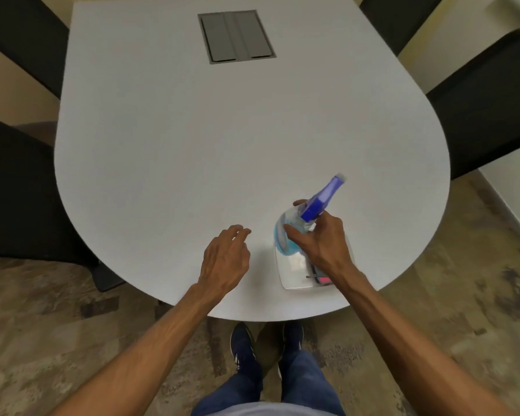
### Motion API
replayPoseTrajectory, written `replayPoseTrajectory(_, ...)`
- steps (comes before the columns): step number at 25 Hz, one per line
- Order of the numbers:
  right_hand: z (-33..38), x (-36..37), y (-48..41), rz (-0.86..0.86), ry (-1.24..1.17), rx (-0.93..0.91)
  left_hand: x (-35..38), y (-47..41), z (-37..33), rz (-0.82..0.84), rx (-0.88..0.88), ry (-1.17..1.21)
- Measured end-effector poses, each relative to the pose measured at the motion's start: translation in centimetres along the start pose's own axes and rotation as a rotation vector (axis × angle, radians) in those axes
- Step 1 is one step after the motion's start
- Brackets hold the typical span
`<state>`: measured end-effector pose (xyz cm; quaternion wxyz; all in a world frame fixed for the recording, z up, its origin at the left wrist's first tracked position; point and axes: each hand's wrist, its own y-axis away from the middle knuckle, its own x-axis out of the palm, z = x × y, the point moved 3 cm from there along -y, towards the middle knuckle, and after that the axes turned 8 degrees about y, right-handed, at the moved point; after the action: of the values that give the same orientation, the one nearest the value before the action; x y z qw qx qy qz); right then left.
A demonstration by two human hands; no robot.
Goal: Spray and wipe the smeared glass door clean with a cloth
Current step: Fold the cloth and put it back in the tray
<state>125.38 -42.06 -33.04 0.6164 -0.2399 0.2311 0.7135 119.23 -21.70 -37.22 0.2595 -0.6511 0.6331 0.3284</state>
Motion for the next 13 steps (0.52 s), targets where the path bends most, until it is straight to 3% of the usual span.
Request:
replayPoseTrajectory(7, -5.5, 1.0, 3.1, -0.034, 0.109, 0.184, 3.1, -0.8, -2.1, 0.103, 0.024, -0.069)
replayPoseTrajectory(13, -7.9, 3.8, 3.3, 0.004, 0.155, 0.193, 4.7, -0.3, -2.4, 0.138, -0.03, -0.111)
